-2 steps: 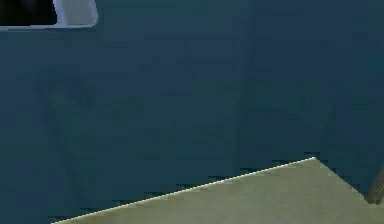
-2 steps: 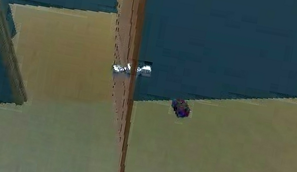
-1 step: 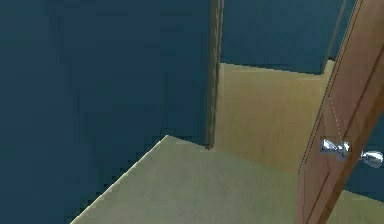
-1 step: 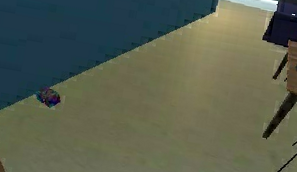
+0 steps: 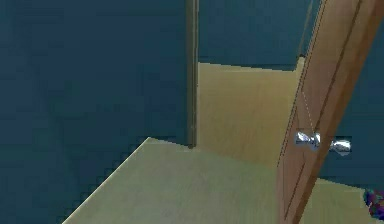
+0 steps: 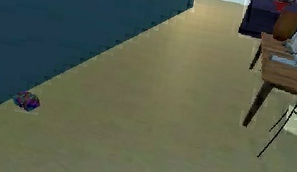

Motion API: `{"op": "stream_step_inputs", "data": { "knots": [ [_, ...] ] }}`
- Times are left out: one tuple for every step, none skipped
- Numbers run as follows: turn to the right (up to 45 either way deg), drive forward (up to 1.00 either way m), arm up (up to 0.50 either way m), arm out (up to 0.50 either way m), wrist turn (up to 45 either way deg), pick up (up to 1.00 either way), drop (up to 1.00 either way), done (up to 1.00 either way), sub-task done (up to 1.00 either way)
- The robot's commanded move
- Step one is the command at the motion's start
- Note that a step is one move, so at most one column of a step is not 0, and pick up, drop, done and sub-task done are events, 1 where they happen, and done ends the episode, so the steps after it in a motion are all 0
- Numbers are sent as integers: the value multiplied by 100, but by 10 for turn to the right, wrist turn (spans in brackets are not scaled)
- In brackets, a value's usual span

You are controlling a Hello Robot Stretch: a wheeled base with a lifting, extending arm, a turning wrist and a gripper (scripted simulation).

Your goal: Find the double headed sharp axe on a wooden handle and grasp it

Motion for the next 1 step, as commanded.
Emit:
{"op": "stream_step_inputs", "data": {
  "knots": [
    [0, 70, 0, 0, 0, 0, 0, 0, 0]
  ]
}}
